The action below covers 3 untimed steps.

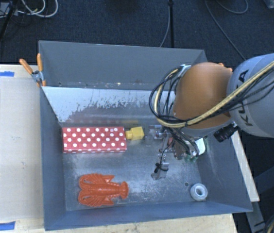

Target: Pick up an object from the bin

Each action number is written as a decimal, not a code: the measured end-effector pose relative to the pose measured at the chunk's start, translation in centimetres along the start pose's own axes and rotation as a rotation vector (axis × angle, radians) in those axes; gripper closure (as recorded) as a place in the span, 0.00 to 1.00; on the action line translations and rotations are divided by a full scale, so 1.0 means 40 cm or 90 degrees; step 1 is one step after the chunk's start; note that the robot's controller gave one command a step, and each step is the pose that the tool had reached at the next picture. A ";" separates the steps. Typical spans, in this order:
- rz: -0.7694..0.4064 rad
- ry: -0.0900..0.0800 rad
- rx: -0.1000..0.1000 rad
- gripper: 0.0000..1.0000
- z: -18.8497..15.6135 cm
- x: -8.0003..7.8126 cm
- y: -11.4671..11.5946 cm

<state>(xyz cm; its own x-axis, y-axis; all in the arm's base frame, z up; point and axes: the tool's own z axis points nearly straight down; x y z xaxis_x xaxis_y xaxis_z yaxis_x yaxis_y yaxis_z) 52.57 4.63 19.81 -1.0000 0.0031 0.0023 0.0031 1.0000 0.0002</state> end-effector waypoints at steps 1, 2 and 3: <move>0.000 0.000 0.000 0.00 0.000 0.000 0.000; -0.043 -0.004 0.001 0.00 0.063 0.012 0.052; -0.145 -0.003 0.000 0.00 0.209 0.006 0.107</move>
Offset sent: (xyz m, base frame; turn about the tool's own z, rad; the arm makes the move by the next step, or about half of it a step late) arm -0.0236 0.0839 -0.1030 -0.2601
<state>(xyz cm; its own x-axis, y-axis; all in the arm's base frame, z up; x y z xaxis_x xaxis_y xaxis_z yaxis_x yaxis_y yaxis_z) 52.31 8.91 11.44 -0.9750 -0.2221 -0.0018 -0.2221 0.9750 0.0007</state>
